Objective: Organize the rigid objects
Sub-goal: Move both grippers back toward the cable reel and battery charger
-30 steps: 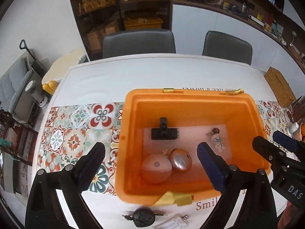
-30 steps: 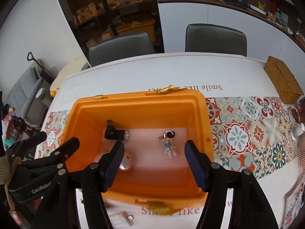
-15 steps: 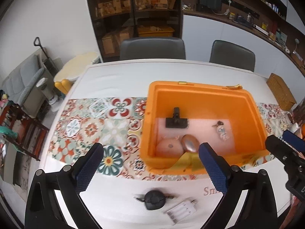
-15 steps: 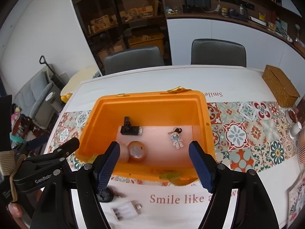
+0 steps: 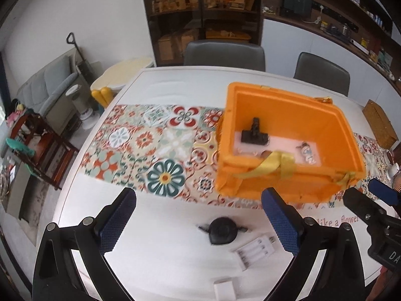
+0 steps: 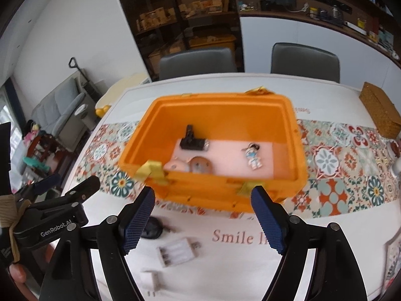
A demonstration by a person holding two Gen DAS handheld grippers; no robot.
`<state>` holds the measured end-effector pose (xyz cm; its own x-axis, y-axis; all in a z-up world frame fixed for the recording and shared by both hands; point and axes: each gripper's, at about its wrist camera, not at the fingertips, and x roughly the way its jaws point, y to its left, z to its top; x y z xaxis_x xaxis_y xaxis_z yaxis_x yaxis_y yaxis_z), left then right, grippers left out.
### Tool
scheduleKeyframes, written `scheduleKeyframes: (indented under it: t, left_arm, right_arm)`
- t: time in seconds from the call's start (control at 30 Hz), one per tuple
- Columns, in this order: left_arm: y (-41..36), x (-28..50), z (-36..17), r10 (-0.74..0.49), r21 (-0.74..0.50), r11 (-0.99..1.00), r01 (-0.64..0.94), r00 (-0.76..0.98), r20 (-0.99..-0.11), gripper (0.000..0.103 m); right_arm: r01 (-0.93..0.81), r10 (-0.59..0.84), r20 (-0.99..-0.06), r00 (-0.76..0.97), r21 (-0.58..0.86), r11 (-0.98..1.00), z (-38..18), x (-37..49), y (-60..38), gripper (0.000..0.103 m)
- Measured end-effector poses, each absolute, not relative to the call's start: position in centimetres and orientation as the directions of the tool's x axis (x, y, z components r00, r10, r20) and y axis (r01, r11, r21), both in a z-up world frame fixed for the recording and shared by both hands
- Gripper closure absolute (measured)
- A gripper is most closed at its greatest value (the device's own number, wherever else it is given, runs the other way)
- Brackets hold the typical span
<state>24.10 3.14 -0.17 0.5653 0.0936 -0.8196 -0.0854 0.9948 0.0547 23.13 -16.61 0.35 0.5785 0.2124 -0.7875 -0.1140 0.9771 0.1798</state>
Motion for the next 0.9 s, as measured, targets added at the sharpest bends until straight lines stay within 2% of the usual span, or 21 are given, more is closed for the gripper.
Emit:
scheduleKeyframes:
  t: [0.33, 0.5, 0.9]
  left_arm:
    - [5.8, 20.8, -3.5, 0.141, 0.049, 0.979, -0.196, 0.489, -0.861, 0.001]
    - [6.8, 19.3, -5.0, 0.169, 0.061, 0.968, -0.243, 0.456, -0.874, 0.001]
    - [8.2, 17.5, -9.0, 0.194, 0.092, 0.953, -0.288, 0.351, -0.916, 0.001]
  right_arm:
    - [-0.215, 0.253, -0.849, 0.464, 0.169, 0.962, -3.9, 21.9, -13.1, 0.020]
    - [-0.238, 0.253, -0.883, 0.396, 0.167, 0.957, -6.1, 22.0, -12.2, 0.016]
    - [-0.302, 0.244, -0.938, 0.246, 0.165, 0.939, -11.4, 21.6, -9.6, 0.012]
